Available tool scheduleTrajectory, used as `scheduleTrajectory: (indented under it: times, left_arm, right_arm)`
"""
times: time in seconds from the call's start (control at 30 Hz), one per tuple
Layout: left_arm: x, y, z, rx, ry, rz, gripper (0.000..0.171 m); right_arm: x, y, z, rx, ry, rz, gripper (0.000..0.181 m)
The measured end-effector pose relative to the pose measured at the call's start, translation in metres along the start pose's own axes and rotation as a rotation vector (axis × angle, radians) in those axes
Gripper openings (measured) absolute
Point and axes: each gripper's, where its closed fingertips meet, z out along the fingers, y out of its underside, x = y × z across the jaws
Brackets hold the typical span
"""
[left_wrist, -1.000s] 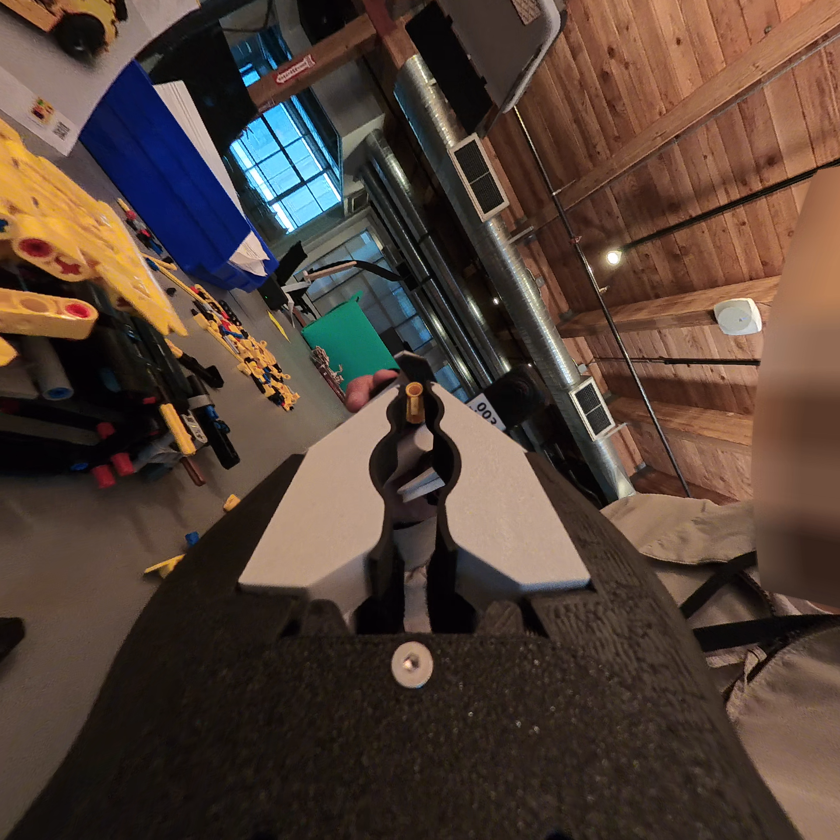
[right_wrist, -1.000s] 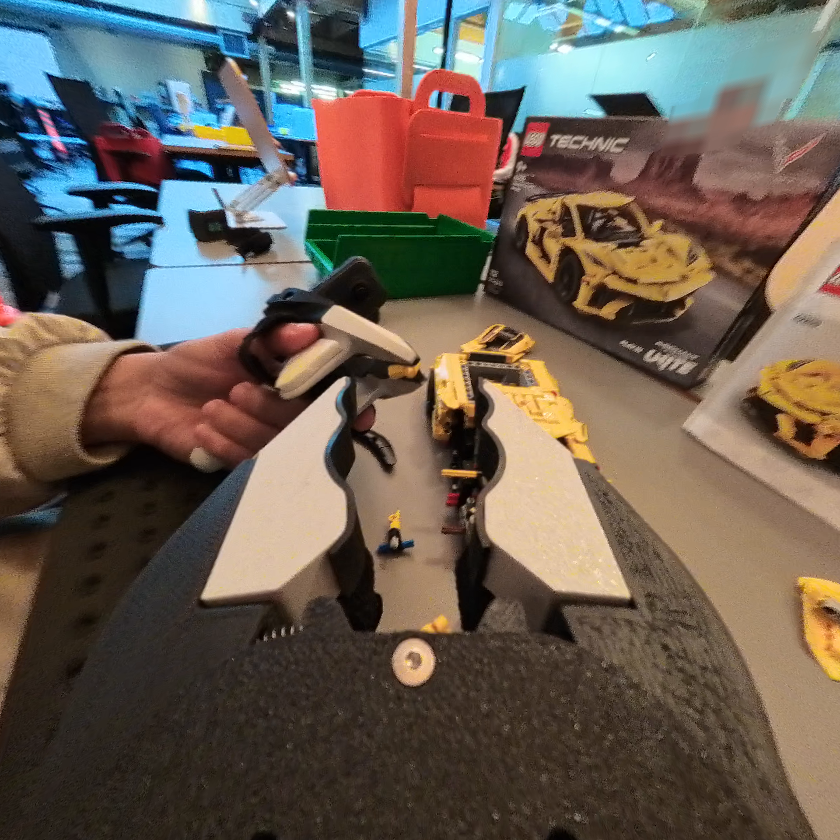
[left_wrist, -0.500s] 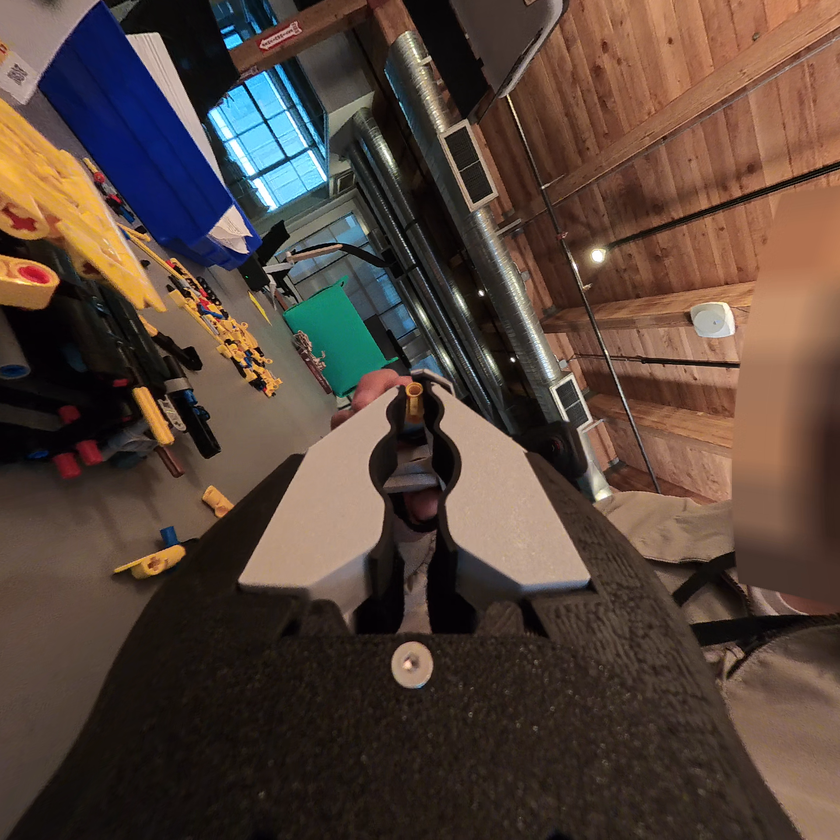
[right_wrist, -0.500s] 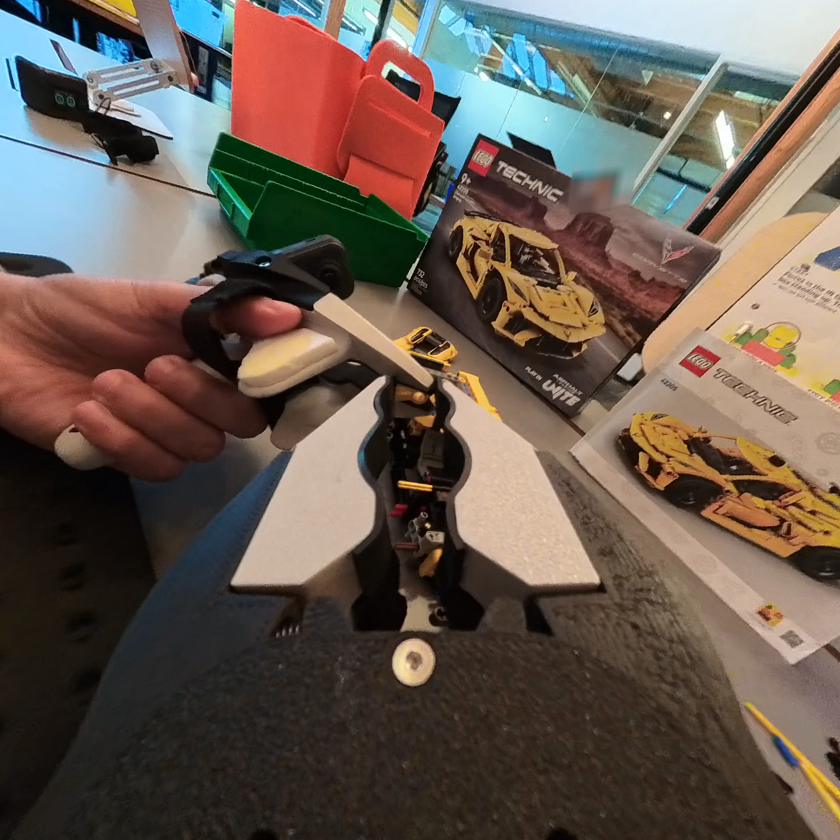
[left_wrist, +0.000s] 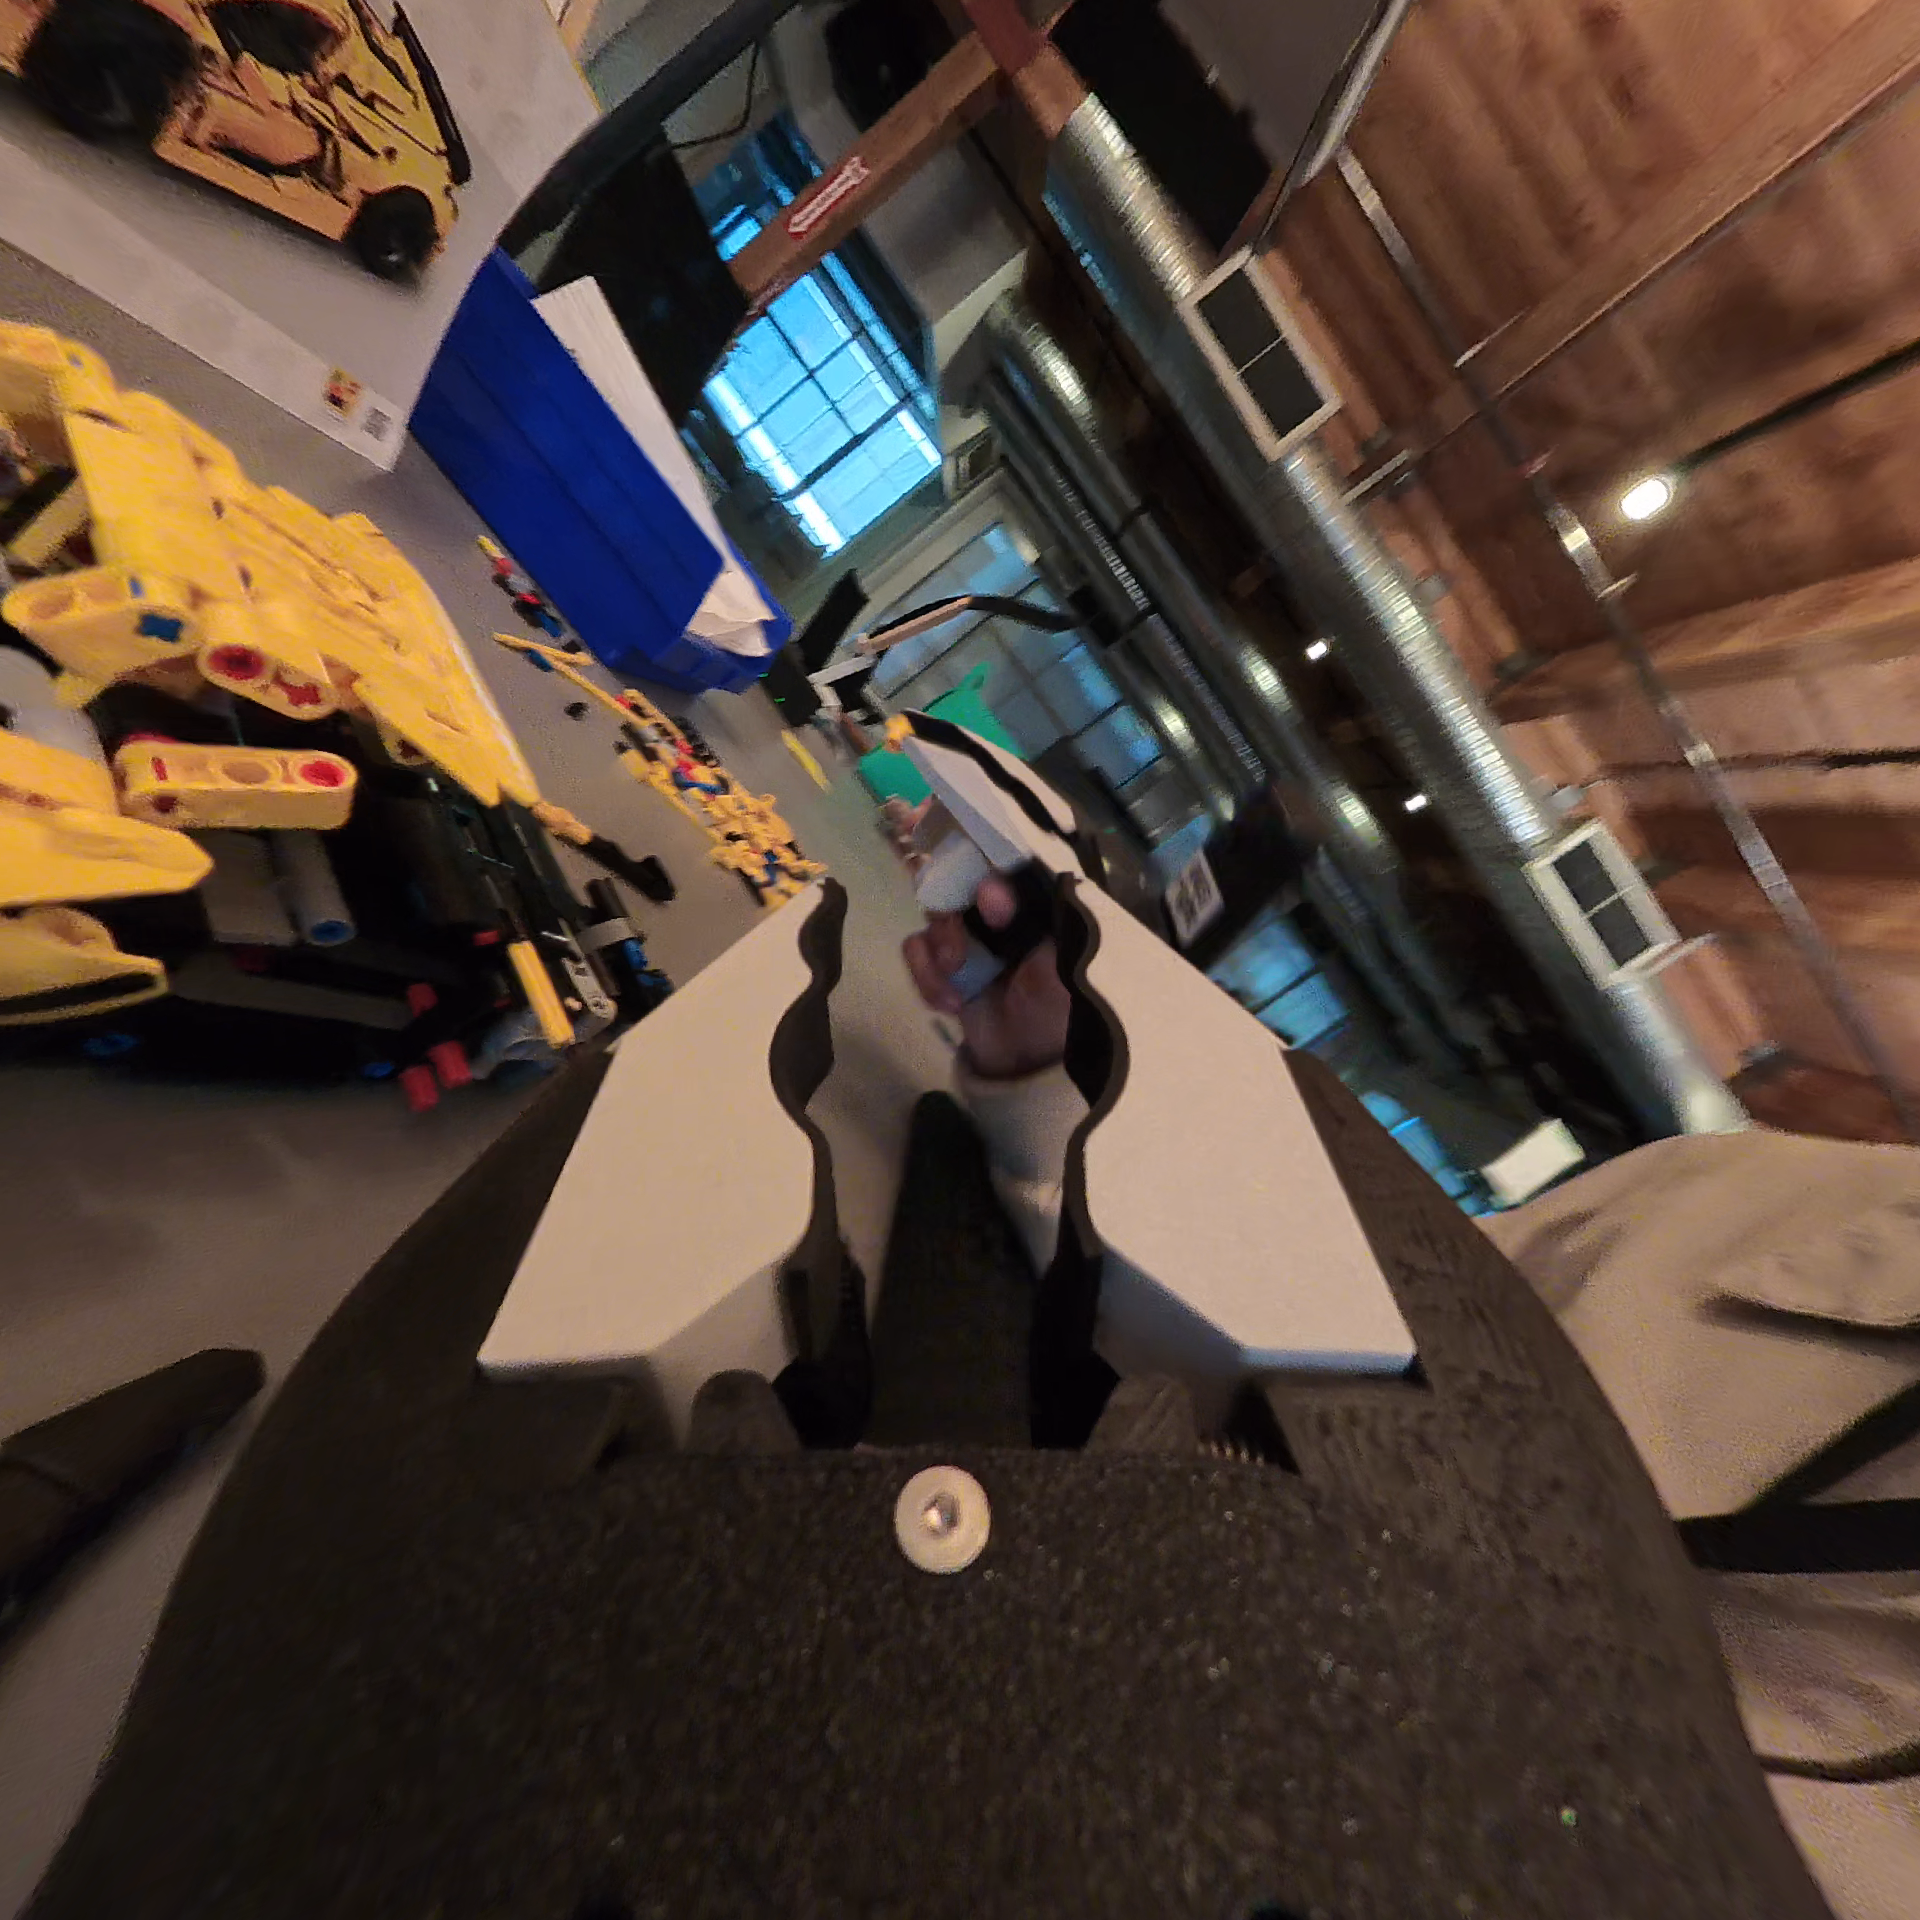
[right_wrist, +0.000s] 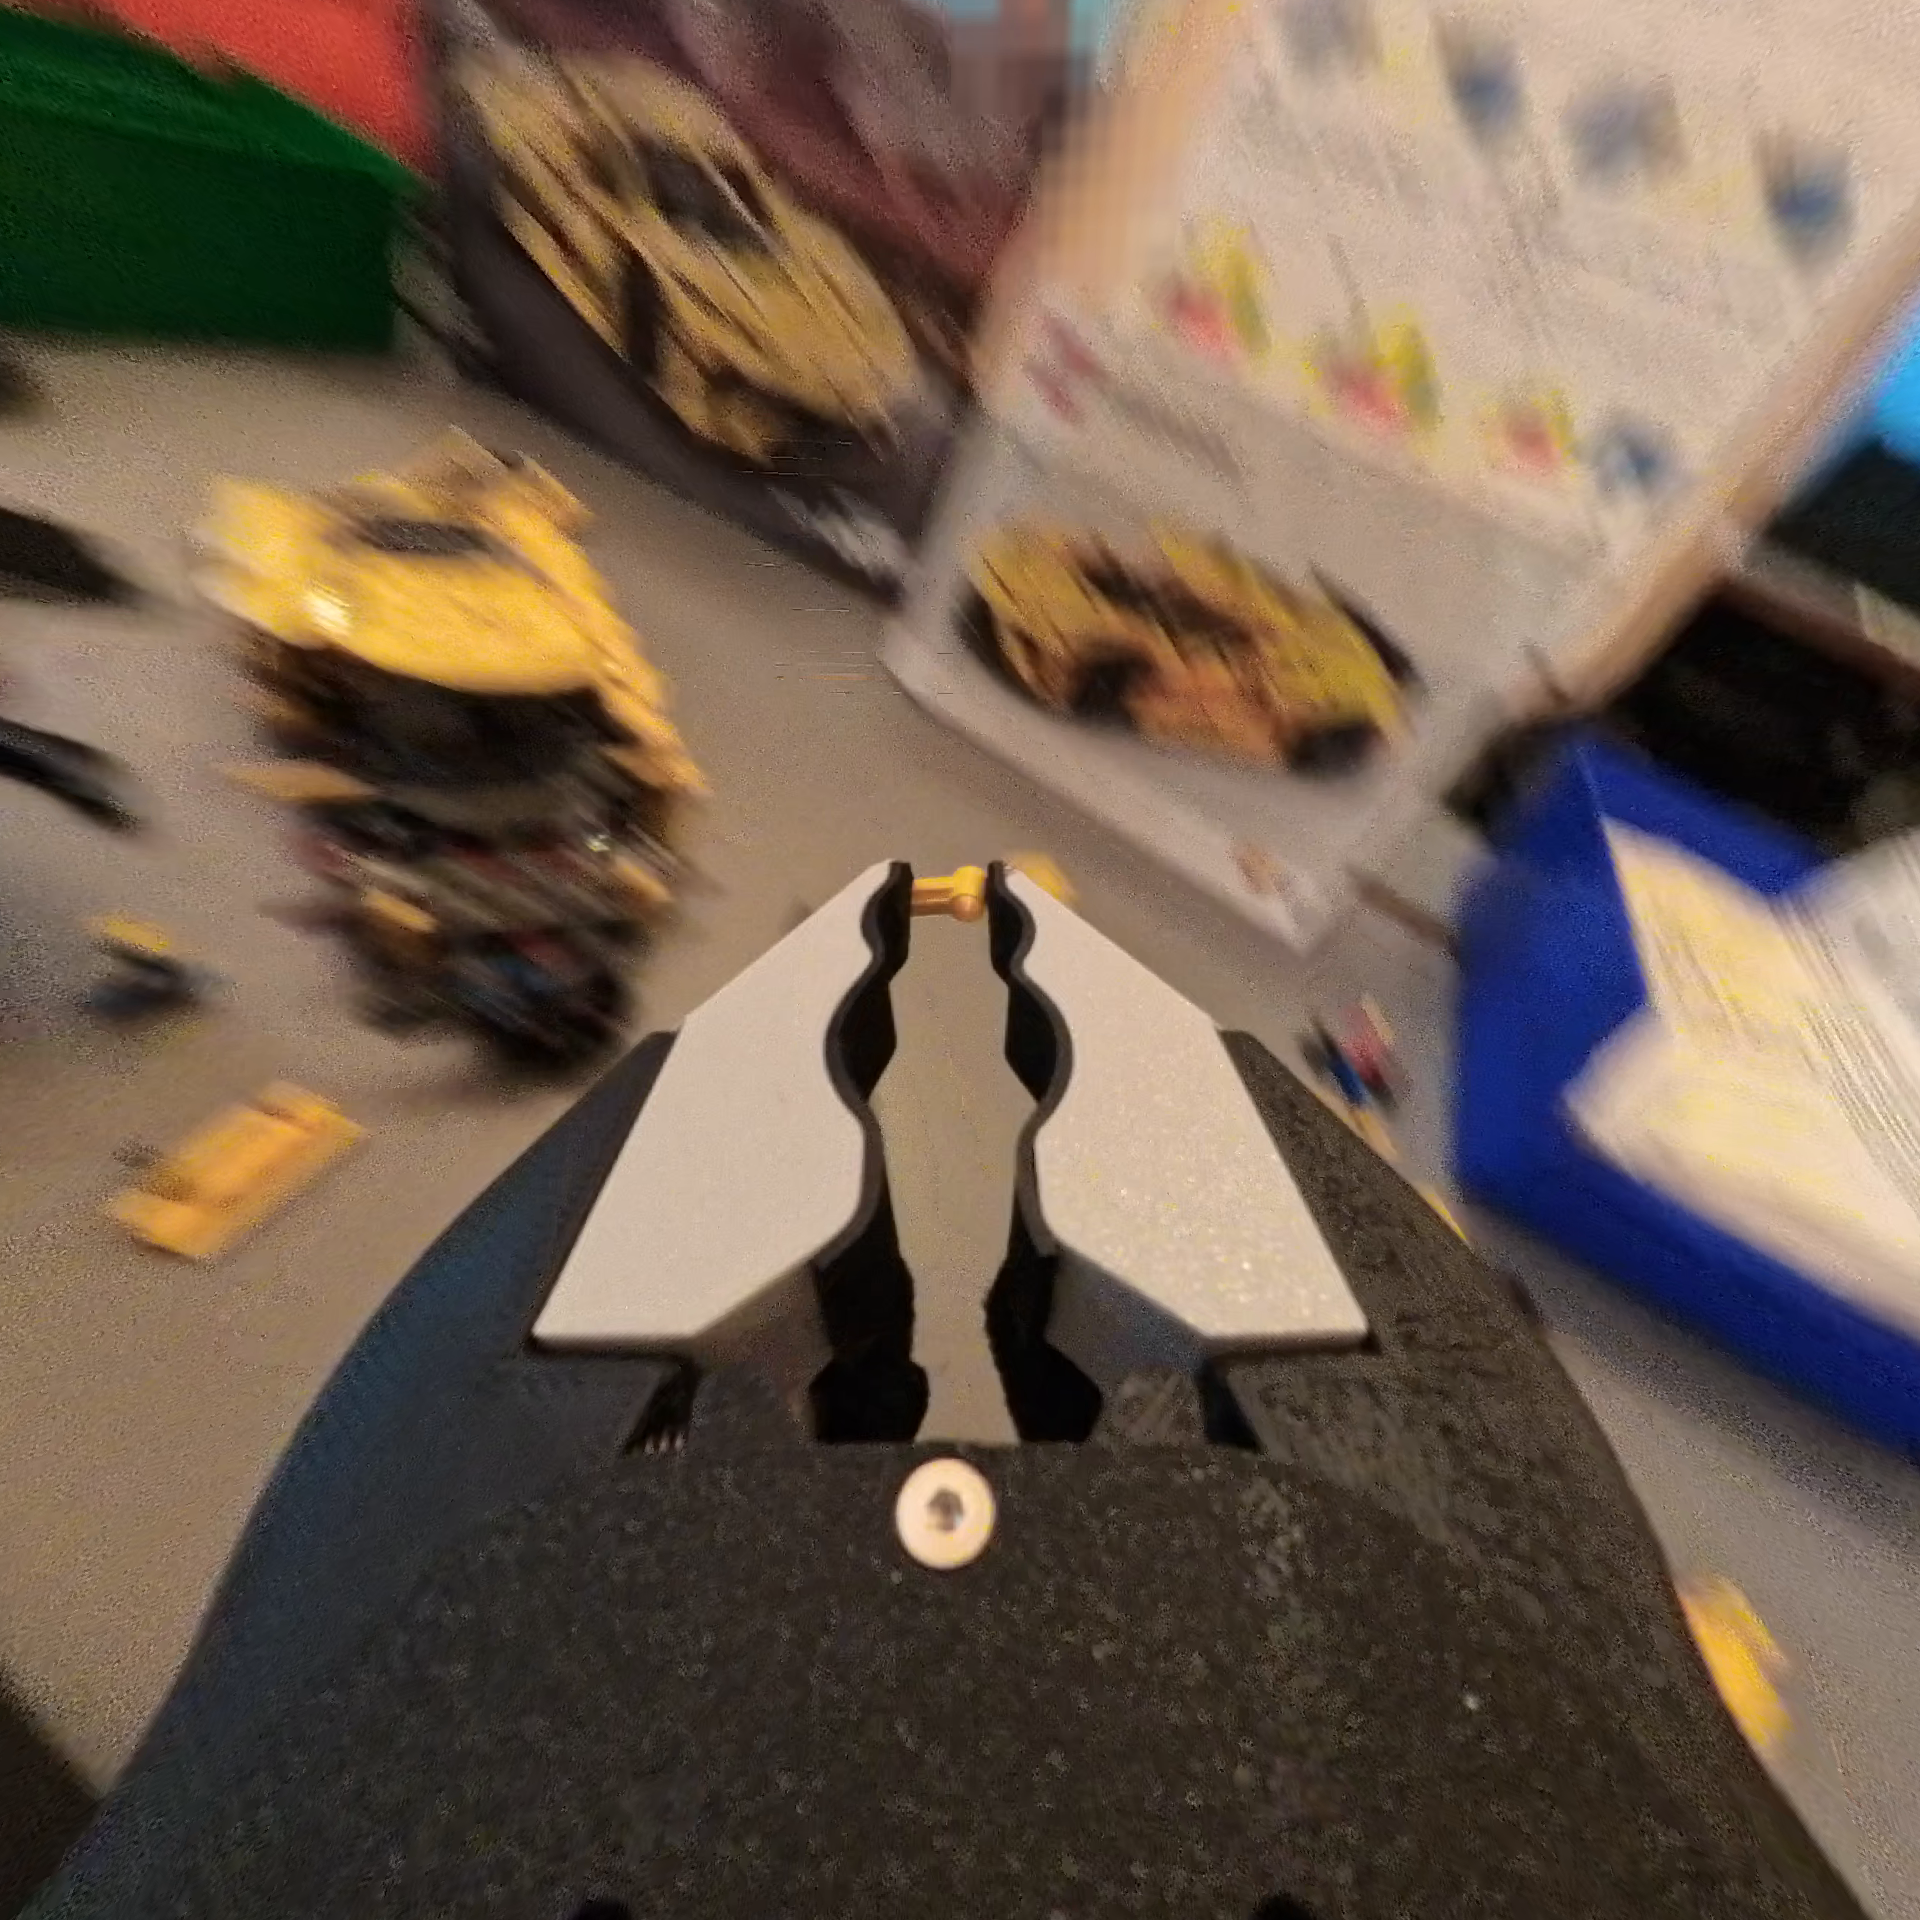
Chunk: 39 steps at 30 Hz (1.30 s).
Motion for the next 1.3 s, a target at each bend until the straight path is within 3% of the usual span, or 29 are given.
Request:
scheduleTrajectory:
  times: [0.07,0.1,0.13,0.2,0.33,0.43,0.5,0.53,0.6,0.63,0.7,0.8,0.9,1.1,1.2,1.3]
  left_arm:
    - [-0.001,0.008,0.005,-0.046,-0.049,0.089,0.040]
    - [-0.002,0.013,0.008,-0.076,-0.070,0.125,0.040]
    - [-0.003,0.018,0.011,-0.108,-0.086,0.150,0.040]
    - [-0.005,0.024,0.015,-0.151,-0.109,0.183,0.039]
    - [-0.010,0.022,0.013,-0.146,-0.149,0.211,0.037]
    - [-0.017,0.009,0.004,-0.085,-0.189,0.206,0.032]
    - [-0.022,0.002,-0.001,-0.054,-0.212,0.186,0.027]
    - [-0.025,-0.001,-0.003,-0.039,-0.227,0.183,0.026]
    - [-0.028,-0.004,-0.006,-0.025,-0.242,0.180,0.026]
    - [-0.027,-0.003,-0.006,-0.031,-0.236,0.177,0.026]
    - [-0.025,0.003,-0.006,-0.083,-0.217,0.184,0.026]
    - [-0.018,0.027,-0.007,-0.268,-0.165,0.220,0.025]
    - [-0.010,0.035,-0.006,-0.317,-0.096,0.189,0.022]
    - [-0.011,0.051,-0.001,-0.411,-0.092,0.189,0.022]
    - [-0.012,0.056,0.000,-0.438,-0.086,0.172,0.022]
    - [-0.013,0.059,0.001,-0.458,-0.078,0.145,0.022]
  right_arm:
    - [0.075,0.083,-0.012,-0.321,0.137,0.086,0.013]
    - [0.096,0.120,-0.021,-0.450,0.150,0.139,0.013]
    - [0.106,0.143,-0.026,-0.511,0.145,0.202,0.000]
    - [0.117,0.154,-0.032,-0.490,0.160,0.265,0.000]
    - [0.124,0.141,-0.036,-0.436,0.197,0.275,0.007]
    - [0.083,0.101,-0.032,-0.348,0.030,0.277,0.012]
    - [0.010,0.070,-0.025,-0.294,-0.209,0.184,0.021]
    - [-0.044,0.060,-0.027,-0.286,-0.407,0.146,0.027]
    - [-0.126,0.059,-0.034,-0.332,-0.673,0.084,0.043]
    - [-0.148,0.065,-0.034,-0.362,-0.728,0.027,0.047]
    - [-0.161,0.071,-0.024,-0.346,-0.746,-0.091,0.050]
    - [-0.168,0.067,-0.017,-0.273,-0.830,-0.181,0.051]
    - [-0.172,0.059,-0.008,-0.155,-0.904,-0.236,0.051]
    - [-0.179,0.074,-0.007,-0.305,-1.030,-0.227,0.053]
    - [-0.178,0.074,-0.008,-0.302,-1.034,-0.214,0.053]
    - [-0.181,0.073,-0.008,-0.281,-1.031,-0.254,0.040]
